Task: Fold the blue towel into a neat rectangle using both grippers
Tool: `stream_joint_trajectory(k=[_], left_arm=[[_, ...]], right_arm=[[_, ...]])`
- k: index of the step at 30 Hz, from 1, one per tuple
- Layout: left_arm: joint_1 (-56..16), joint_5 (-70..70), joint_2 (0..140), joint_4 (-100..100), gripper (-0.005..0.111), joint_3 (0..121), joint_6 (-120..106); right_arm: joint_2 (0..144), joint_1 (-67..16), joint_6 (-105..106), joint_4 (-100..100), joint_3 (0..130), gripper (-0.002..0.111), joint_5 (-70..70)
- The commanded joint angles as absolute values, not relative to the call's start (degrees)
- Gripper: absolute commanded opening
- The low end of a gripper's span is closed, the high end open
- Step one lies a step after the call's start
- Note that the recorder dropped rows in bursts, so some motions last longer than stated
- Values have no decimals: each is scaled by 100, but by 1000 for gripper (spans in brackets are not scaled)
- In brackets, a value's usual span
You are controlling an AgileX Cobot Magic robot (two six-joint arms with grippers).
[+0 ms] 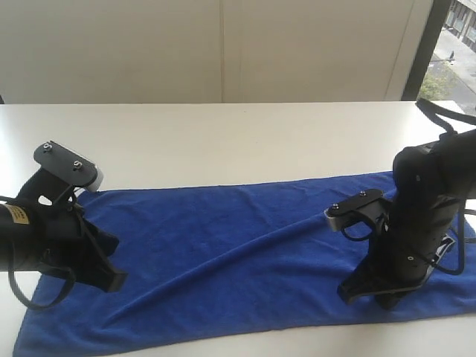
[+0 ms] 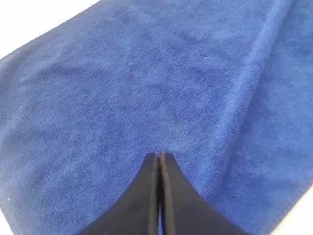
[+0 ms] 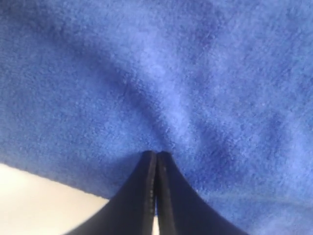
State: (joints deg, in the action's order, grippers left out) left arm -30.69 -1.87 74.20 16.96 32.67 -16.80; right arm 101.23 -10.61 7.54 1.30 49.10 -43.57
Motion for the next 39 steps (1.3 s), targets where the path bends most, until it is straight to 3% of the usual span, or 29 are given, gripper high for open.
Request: stream_joint_trajectory(k=[1, 20, 28, 32, 39], left_arm=[[-3105, -150, 7366, 1712, 0, 3273, -1669], [-3105, -121, 7366, 1623, 0, 3273, -1674], [-3105, 812, 7428, 1627, 0, 3222, -1649], [-3105, 824, 7660, 1627, 0, 2936, -1625], [-3093, 730, 7921, 1627, 0, 2506, -1475]], right_arm=[[10182, -1090, 711, 125, 4732, 0, -4853], [9743, -1090, 621, 174, 4964, 0, -5160], [8985, -1067, -47, 1425, 5526, 0, -5106], [8968, -857, -460, 2148, 5544, 0, -4931], [9148, -77, -328, 1669, 5544, 0, -4126]])
